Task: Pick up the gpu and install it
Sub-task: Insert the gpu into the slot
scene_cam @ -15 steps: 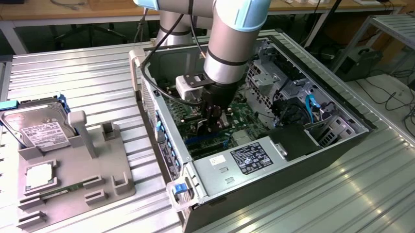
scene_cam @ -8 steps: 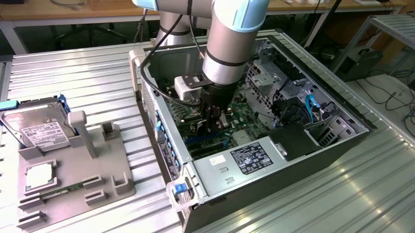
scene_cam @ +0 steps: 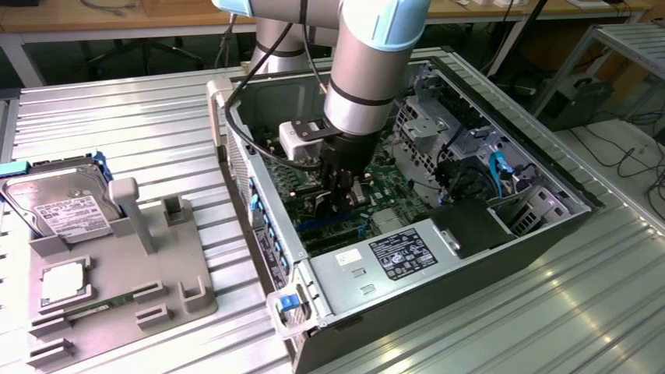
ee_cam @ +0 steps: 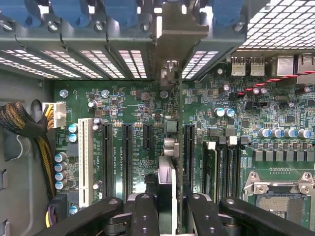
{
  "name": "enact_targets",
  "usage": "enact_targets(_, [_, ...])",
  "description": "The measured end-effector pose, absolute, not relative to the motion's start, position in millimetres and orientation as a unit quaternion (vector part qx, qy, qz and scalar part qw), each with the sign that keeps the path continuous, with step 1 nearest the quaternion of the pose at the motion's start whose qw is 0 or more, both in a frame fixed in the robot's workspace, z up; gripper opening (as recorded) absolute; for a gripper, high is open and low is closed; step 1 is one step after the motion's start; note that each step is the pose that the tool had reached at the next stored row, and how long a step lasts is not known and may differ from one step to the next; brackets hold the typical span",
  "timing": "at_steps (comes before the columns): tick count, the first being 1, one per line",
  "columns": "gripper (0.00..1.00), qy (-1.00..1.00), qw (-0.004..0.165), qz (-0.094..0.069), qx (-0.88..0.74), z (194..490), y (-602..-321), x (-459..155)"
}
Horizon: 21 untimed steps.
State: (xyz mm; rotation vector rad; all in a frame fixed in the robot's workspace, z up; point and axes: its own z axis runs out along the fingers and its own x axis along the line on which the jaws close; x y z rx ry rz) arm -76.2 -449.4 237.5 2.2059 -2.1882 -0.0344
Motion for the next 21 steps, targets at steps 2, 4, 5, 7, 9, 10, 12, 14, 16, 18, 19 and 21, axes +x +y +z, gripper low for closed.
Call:
enact_targets(2, [0.27,-0.704,0.017,-0.011,0.710,237.5,-449.0,-76.1])
enact_targets(4, [0.27,-0.704,0.017,-0.011,0.710,237.5,-449.0,-76.1])
enact_targets(5, [0.27,-0.704,0.017,-0.011,0.710,237.5,-448.9,-76.2])
enact_targets(7, [0.27,-0.704,0.017,-0.011,0.710,237.5,-448.9,-76.2])
enact_targets(9, [0.27,-0.704,0.017,-0.011,0.710,237.5,-448.9,-76.2])
enact_targets(10, [0.27,-0.704,0.017,-0.011,0.710,237.5,-448.9,-76.2])
enact_targets(12, [0.27,-0.704,0.017,-0.011,0.710,237.5,-449.0,-76.2])
enact_targets(14, [0.27,-0.705,0.017,-0.012,0.709,237.5,-449.9,-76.2])
enact_targets(16, [0.27,-0.705,0.017,-0.011,0.709,237.5,-451.1,-76.2])
enact_targets(18, [0.27,-0.706,0.017,-0.011,0.708,237.5,-451.6,-76.2])
enact_targets(19, [0.27,-0.706,0.017,-0.011,0.708,237.5,-451.8,-76.2])
enact_targets(21, [0.27,-0.707,0.017,-0.012,0.707,237.5,-452.4,-76.1])
